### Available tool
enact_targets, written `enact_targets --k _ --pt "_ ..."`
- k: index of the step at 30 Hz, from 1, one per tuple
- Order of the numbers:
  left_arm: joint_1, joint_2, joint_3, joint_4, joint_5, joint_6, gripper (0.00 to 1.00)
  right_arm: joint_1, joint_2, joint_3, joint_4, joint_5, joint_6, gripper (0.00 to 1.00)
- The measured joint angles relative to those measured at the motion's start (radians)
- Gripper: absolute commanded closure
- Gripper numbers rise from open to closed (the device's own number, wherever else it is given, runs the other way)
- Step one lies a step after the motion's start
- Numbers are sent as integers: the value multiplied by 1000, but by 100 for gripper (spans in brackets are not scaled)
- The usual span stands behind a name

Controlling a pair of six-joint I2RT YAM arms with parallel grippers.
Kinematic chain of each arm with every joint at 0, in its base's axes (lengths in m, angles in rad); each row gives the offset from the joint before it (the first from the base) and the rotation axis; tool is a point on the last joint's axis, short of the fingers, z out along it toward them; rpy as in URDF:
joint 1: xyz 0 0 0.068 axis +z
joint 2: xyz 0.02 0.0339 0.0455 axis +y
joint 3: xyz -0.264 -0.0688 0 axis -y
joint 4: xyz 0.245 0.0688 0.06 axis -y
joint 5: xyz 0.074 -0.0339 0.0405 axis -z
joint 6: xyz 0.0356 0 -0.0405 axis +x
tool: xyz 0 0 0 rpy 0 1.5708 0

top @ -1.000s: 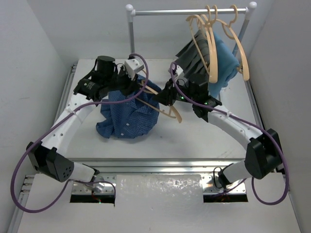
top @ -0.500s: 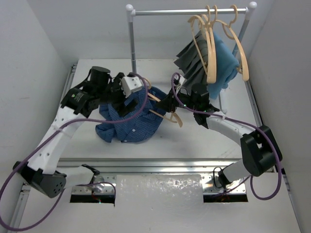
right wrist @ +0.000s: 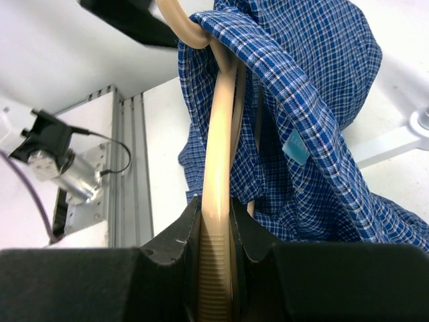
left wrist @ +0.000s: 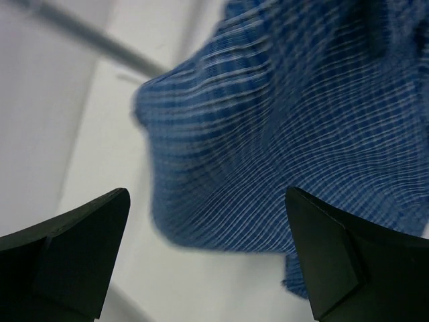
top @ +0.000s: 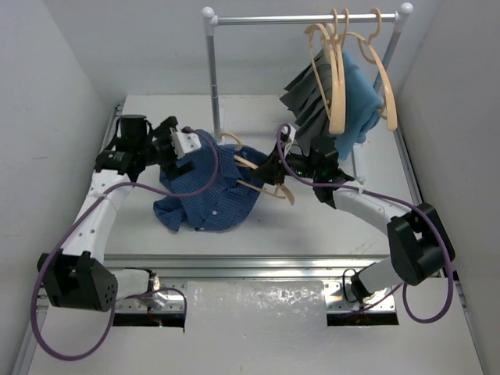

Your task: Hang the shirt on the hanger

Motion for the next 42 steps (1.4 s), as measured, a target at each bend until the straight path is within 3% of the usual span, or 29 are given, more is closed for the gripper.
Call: enact_targets --k 5,9,14,21,24,28,32,35,38,39,40,42 --pt "-1 64 42 -37 156 95 4 0 -39 0 -42 -48 -40 100" --pt "-1 76 79 -50 204 192 46 0 -81 0 -71 -83 -71 100" --pt "-2 122 83 -160 248 288 62 -1 -92 11 -106 -122 -95 100" --pt "-64 124 83 -274 289 344 65 2 -92 48 -167 -161 -125 100" --pt "-113 85 83 -267 313 309 79 13 -85 74 -180 -169 -134 100" --pt "-144 13 75 -256 311 267 80 39 -67 125 -206 -181 -171 100" --pt "-143 -10 61 -260 298 251 100 60 -49 164 -210 -175 -198 100" --pt "-137 -10 42 -265 293 250 100 61 -27 172 -223 -178 -208 100" --pt "-134 -14 10 -261 281 241 100 68 -9 172 -246 -166 -211 57" --pt "-138 -22 -8 -255 278 232 100 71 -5 172 -246 -135 -206 38" --pt "-142 -29 -24 -245 276 225 100 78 -5 172 -248 -109 -203 30" --pt "-153 -74 -111 -196 243 214 100 89 -13 166 -252 -62 -210 1"
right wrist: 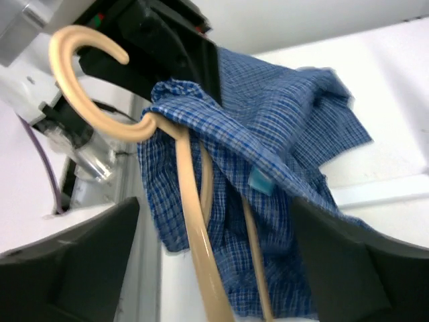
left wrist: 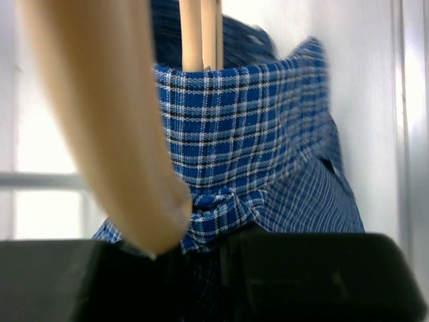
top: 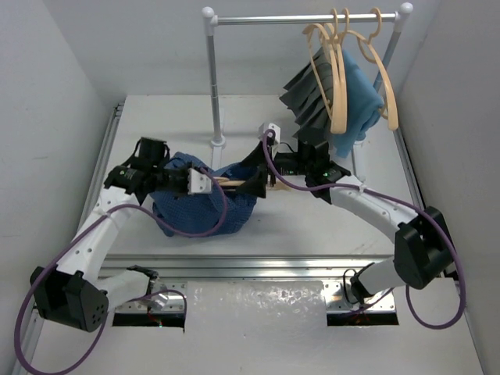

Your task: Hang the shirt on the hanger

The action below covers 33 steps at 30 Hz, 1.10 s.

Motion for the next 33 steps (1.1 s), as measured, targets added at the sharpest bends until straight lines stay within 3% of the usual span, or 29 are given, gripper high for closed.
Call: enact_targets --k 5,6,7,8,9,10,12,13,16,19,23,25,28,29,30,33 --pt "-4 -42 -69 -18 -77 23 100 -2 -118 -81 -41 90 45 1" --pt "-4 -42 -70 -18 -85 31 100 -8 -155 -99 -44 119 70 6" --pt "-4 -42 -71 -19 -92 40 100 -14 -191 -114 -51 150 99 40" --pt "-4 -42 -71 -20 -96 48 100 -20 -222 -124 -56 187 119 64" --pt "-4 -42 -71 -24 -97 58 100 -23 -240 -126 -61 225 143 82" --pt "-4 -42 -71 -29 -97 68 100 -28 -250 -126 -59 270 165 92" --pt "-4 -42 -71 -37 -95 80 100 -29 -230 -124 -63 341 200 81" --pt "-4 -42 -71 -42 -95 86 100 -29 -202 -120 -69 371 213 64" --pt "-4 -51 -70 -51 -94 95 100 -29 -82 -122 -84 424 256 47" --pt "-4 -62 -70 -59 -94 105 100 -29 -12 -144 -98 438 293 39" --pt "-4 -69 -70 -71 -95 113 100 -30 8 -172 -87 452 328 37" --pt "-4 -69 -70 -73 -93 115 100 -29 17 -176 -63 448 348 38" --pt "-4 -69 -70 -73 -88 116 100 -29 72 -175 6 402 388 67" --pt "-4 -69 -70 -73 -85 116 100 -29 97 -175 28 392 402 86" --pt "-4 -69 -70 -73 -81 114 100 -29 123 -175 43 380 417 96" --pt "0 -70 -70 -69 -74 110 100 -32 187 -181 83 368 473 100"
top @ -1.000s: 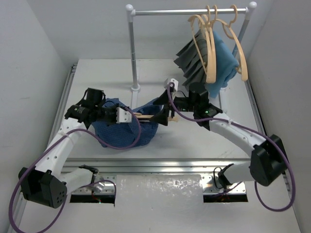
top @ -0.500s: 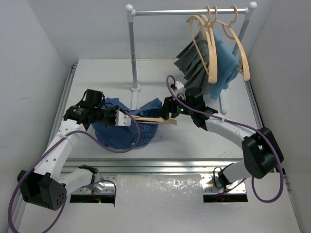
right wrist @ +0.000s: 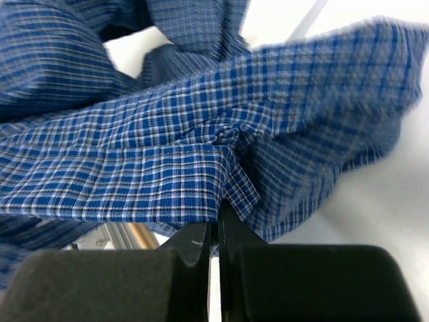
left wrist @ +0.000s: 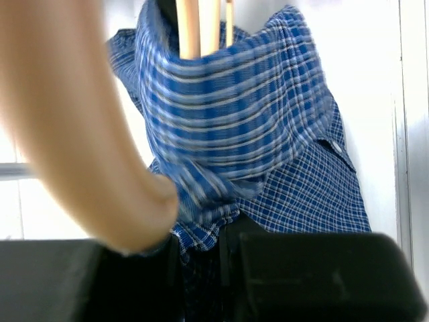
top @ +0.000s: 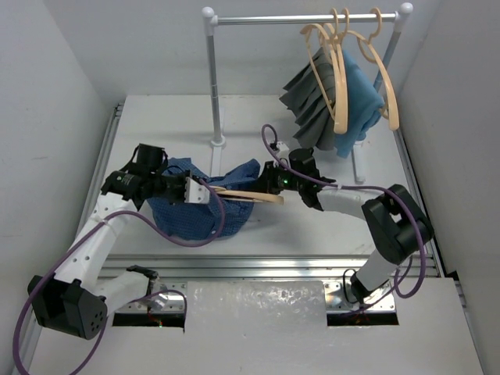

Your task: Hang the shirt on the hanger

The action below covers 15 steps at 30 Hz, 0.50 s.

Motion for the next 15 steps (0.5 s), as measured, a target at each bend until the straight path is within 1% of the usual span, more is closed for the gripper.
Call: enact_targets --k 3,7,11,15 --pt "30 -2 3 0 11 3 100 -32 -18 -66 34 37 46 100" --pt "77 -1 16 -1 39 23 100 -149 -123 -188 66 61 81 100" --pt "88 -1 40 24 70 16 100 -160 -198 -190 36 67 28 100" --pt "88 3 45 61 70 5 100 -167 -246 -202 -13 74 -22 100"
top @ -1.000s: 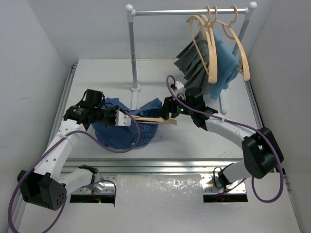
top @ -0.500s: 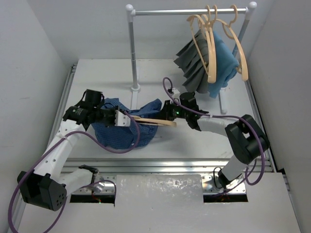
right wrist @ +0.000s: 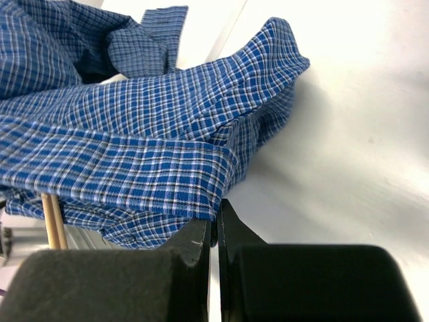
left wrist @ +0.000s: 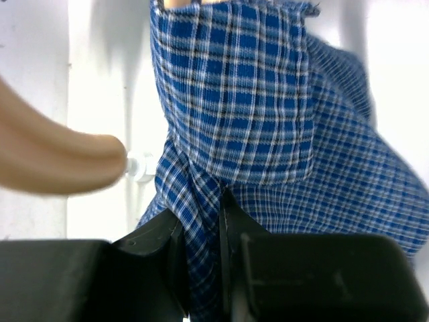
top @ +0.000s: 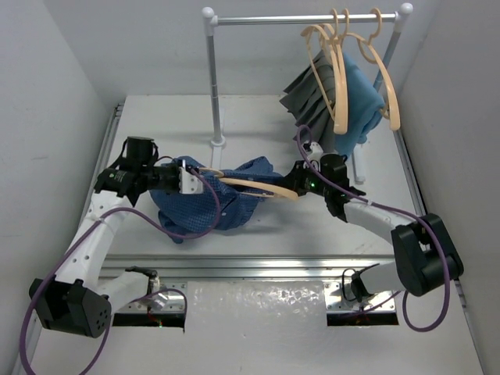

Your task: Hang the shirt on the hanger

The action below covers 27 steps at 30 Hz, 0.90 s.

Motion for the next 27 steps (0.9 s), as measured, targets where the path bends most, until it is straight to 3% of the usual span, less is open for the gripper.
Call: enact_targets --k 5,6,7,9,11,13,16,27 --pt "0 4 -52 100 -55 -2 100 -8 -74 -11 -96 24 -49 100" --pt "0 4 -69 119 -61 -5 100 -8 -80 -10 -114 24 -60 95" --pt "0 5 -83 132 -65 -9 100 -9 -84 -5 -134 16 -73 84" --pt "2 5 -98 141 -63 -22 100 -14 -87 1 -164 1 -105 82" --pt "11 5 -103 145 -43 -31 100 -25 -94 2 -191 -19 -135 71" --pt "14 5 -103 146 -25 -37 100 -29 -112 2 -211 -30 -166 48" --pt "19 5 -105 150 -9 -44 100 -35 -158 2 -254 -32 -219 34" --pt "19 5 -121 123 -28 1 100 -39 -306 142 -462 56 -385 30"
